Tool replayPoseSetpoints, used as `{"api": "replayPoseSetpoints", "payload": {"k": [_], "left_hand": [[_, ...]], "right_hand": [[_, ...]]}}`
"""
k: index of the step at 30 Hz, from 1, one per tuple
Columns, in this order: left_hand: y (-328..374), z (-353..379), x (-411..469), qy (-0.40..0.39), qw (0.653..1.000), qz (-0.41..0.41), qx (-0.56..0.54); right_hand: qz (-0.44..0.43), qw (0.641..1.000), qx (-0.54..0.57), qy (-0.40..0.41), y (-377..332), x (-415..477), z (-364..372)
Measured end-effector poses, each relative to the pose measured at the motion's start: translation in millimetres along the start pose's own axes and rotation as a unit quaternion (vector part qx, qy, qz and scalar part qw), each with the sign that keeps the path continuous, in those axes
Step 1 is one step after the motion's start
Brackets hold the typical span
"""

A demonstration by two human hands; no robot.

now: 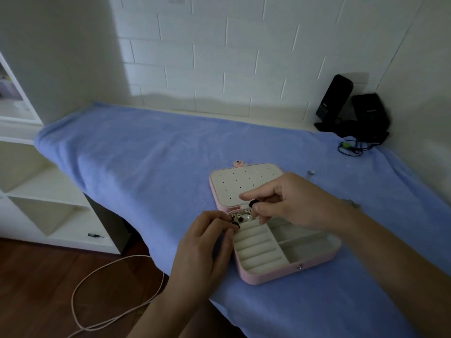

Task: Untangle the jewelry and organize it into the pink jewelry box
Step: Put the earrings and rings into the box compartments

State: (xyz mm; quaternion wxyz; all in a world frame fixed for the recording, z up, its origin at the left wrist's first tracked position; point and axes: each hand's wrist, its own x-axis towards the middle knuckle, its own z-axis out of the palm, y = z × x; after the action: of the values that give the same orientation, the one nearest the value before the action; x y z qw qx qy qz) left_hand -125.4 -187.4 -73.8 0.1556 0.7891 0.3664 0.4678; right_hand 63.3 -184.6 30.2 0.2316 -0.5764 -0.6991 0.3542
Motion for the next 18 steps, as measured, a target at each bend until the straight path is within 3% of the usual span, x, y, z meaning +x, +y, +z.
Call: {"api": "replayPoseSetpoints", "payload": {"k": [10,18], "left_hand": [[2.6,-8.1,4.2,-0.052,0.999,-0.002,0.01],[-0.5,-12.9,13.6,-0.067,0.997,0.002,0.044]], "right_hand": [[-0.008,1.0,-0.001,-0.004,-1.7,-1.7,4.7],[0.001,0.997,0.079,0.026,-4.0,-3.8,5.1]]}}
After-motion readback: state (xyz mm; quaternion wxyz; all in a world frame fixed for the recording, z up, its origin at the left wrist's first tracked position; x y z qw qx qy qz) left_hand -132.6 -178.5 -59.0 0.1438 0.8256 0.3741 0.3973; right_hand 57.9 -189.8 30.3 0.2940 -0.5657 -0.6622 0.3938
